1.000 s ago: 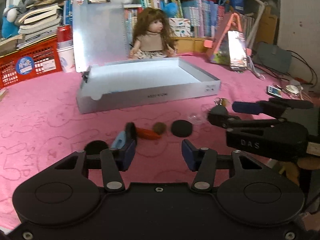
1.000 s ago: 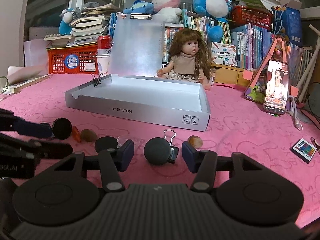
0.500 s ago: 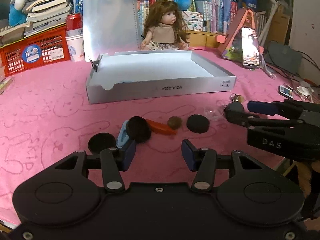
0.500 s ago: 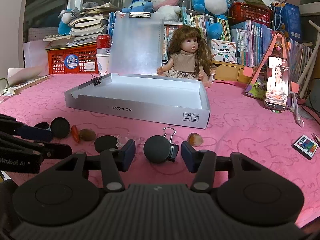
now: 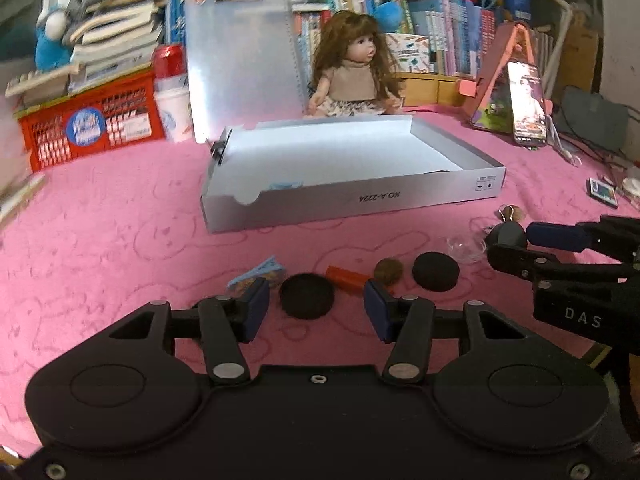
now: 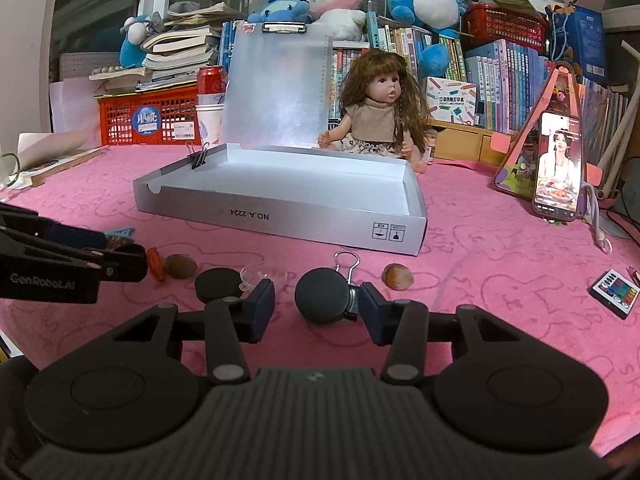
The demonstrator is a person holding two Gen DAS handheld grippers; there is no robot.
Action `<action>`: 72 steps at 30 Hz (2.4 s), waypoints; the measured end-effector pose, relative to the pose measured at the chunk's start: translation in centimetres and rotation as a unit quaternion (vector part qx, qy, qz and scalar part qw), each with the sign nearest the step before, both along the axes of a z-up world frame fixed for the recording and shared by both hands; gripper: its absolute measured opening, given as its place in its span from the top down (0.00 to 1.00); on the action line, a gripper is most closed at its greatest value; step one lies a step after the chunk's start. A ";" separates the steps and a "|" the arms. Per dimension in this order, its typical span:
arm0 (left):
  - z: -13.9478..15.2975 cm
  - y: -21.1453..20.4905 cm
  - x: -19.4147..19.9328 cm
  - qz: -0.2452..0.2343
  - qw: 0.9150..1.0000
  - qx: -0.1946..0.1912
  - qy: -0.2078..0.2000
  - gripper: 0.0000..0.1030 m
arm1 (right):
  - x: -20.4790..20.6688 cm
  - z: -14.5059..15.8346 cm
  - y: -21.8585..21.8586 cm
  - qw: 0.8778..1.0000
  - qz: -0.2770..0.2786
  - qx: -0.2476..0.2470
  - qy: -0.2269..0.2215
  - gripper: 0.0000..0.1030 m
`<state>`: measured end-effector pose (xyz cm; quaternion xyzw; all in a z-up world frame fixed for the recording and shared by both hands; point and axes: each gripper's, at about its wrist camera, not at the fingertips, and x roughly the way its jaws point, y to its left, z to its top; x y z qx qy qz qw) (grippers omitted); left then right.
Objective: Organize rigid objects
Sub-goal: 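Grasp a black round disc with the left tool while the right grasps another disc, then release the black disc into the box with the left tool while the right releases its disc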
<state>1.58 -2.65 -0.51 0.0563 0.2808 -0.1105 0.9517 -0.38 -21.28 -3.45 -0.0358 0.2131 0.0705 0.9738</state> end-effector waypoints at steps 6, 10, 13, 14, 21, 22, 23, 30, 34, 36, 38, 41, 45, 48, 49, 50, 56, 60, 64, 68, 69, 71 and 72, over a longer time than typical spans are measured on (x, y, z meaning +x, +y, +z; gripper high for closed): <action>-0.5 -1.2 0.2 -0.003 1.000 0.014 -0.005 0.51 | 0.1 -0.2 0.3 1.000 0.001 -0.003 -0.001 0.51; -0.8 -1.3 0.2 -0.001 1.000 0.022 -0.010 0.54 | 0.3 -0.4 0.4 1.000 0.000 -0.006 0.000 0.54; -0.8 -1.3 0.0 0.006 0.999 0.032 -0.018 0.69 | 0.4 -0.5 0.6 1.000 -0.003 -0.016 -0.003 0.63; -0.9 -1.2 0.0 0.009 0.999 0.036 -0.021 0.72 | 0.4 -0.5 0.7 1.000 -0.005 -0.019 -0.004 0.64; -0.6 -1.0 -0.2 0.006 0.999 0.031 -0.020 0.79 | 0.2 -0.2 0.6 1.000 -0.001 -0.020 -0.007 0.64; -0.6 -1.1 -0.2 0.007 0.999 0.031 -0.019 0.78 | 0.2 -0.2 0.6 1.000 -0.001 -0.020 -0.008 0.64; -0.7 -1.1 -0.3 0.009 0.999 0.033 -0.021 0.77 | 0.2 -0.1 0.6 1.000 -0.001 -0.019 -0.008 0.64; -0.8 -1.1 -0.5 0.013 0.998 0.047 -0.030 0.59 | 0.1 -0.1 0.5 1.000 -0.003 -0.015 -0.008 0.64; -1.0 -0.8 0.0 0.016 0.999 0.029 -0.015 0.58 | 0.1 0.0 0.4 1.000 -0.002 -0.015 -0.008 0.64; -0.9 -0.5 0.3 0.018 1.000 0.020 -0.009 0.58 | 0.1 0.0 0.4 1.000 -0.002 -0.015 -0.008 0.64; -0.9 -0.3 0.5 0.020 1.000 0.012 -0.004 0.59 | 0.1 0.0 0.4 1.000 -0.003 -0.014 -0.008 0.64; -0.8 0.1 0.7 0.021 1.000 -0.002 0.005 0.63 | 0.1 0.0 0.5 1.000 -0.002 -0.012 -0.007 0.64; -0.5 0.1 0.8 0.027 1.000 -0.006 0.011 0.70 | 0.1 0.2 0.5 1.000 -0.002 -0.007 -0.006 0.64; -0.2 0.2 0.7 0.025 1.000 -0.014 0.013 0.70 | 0.1 0.5 0.3 1.000 -0.002 0.000 -0.006 0.64; 0.0 0.2 0.6 0.025 1.000 -0.015 0.012 0.70 | 0.1 0.7 0.3 1.000 -0.002 0.004 -0.006 0.64; 0.2 0.2 0.5 0.025 1.000 -0.015 0.010 0.70 | 0.2 0.8 0.2 1.000 -0.002 0.008 -0.006 0.64; 2.2 0.4 1.1 0.023 0.999 -0.028 0.007 0.70 | 0.9 1.8 -0.4 1.000 -0.006 0.025 -0.006 0.64; 3.6 0.4 2.5 0.022 0.999 -0.039 0.008 0.70 | 2.0 2.9 -0.9 0.999 -0.011 0.036 -0.008 0.64; 5.1 0.3 4.2 0.025 0.999 -0.046 0.004 0.70 | 3.4 4.1 -1.3 0.999 -0.016 0.044 -0.004 0.64; 6.1 0.0 6.3 0.028 0.999 -0.044 0.002 0.70 | 5.5 5.0 -1.8 0.998 -0.023 0.059 0.014 0.64; 6.4 -0.2 6.9 0.029 0.999 -0.043 0.003 0.70 | 6.0 5.2 -2.0 0.998 -0.024 0.062 0.019 0.64; 6.9 -0.4 8.4 0.030 0.999 -0.041 0.006 0.70 | 7.5 5.7 -2.3 0.997 -0.028 0.066 0.033 0.64; 7.1 -0.4 9.2 0.031 0.999 -0.043 0.011 0.70 | 8.2 5.9 -2.5 0.996 -0.030 0.070 0.042 0.64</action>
